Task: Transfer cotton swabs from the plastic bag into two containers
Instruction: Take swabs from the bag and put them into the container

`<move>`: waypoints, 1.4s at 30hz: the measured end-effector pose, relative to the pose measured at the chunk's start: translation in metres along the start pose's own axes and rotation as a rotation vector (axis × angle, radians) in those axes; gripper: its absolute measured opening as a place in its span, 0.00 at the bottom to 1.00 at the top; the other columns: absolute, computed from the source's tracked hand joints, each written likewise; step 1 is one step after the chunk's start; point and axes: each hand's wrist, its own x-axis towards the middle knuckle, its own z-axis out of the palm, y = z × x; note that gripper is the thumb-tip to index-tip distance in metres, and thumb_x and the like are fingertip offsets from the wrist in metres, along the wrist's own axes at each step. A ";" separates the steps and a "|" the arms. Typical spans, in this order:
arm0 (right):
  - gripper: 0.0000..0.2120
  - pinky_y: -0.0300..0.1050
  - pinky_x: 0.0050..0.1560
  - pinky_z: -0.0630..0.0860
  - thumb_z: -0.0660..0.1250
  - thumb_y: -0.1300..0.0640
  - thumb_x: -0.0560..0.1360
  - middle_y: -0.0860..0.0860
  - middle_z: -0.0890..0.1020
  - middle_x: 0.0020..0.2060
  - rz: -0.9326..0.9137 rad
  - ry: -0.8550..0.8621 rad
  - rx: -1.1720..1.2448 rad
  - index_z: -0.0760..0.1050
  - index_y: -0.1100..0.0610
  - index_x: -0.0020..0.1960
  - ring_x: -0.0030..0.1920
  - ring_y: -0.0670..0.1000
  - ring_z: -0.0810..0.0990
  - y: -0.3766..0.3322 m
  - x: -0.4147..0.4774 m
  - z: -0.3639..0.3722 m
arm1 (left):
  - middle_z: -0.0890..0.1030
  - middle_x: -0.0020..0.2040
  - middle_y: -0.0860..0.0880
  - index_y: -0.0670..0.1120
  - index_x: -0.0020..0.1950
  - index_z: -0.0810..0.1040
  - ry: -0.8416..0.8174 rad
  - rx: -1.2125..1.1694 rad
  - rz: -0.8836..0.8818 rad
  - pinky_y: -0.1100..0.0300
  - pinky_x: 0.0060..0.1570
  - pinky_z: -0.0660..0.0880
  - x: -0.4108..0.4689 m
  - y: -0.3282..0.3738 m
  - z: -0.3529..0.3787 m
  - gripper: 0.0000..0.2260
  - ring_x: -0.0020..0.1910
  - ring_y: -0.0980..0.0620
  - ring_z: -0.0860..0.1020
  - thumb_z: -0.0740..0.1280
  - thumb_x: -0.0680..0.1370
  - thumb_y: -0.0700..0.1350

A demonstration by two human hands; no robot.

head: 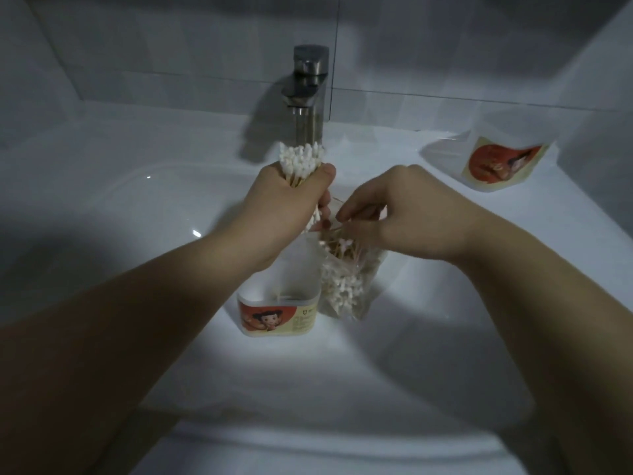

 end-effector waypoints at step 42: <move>0.07 0.41 0.41 0.77 0.69 0.56 0.73 0.47 0.83 0.35 -0.090 -0.103 -0.261 0.85 0.50 0.47 0.32 0.40 0.77 -0.013 -0.001 0.009 | 0.87 0.42 0.52 0.49 0.46 0.84 -0.034 0.213 0.030 0.43 0.58 0.80 -0.006 -0.008 0.005 0.08 0.46 0.51 0.86 0.70 0.80 0.52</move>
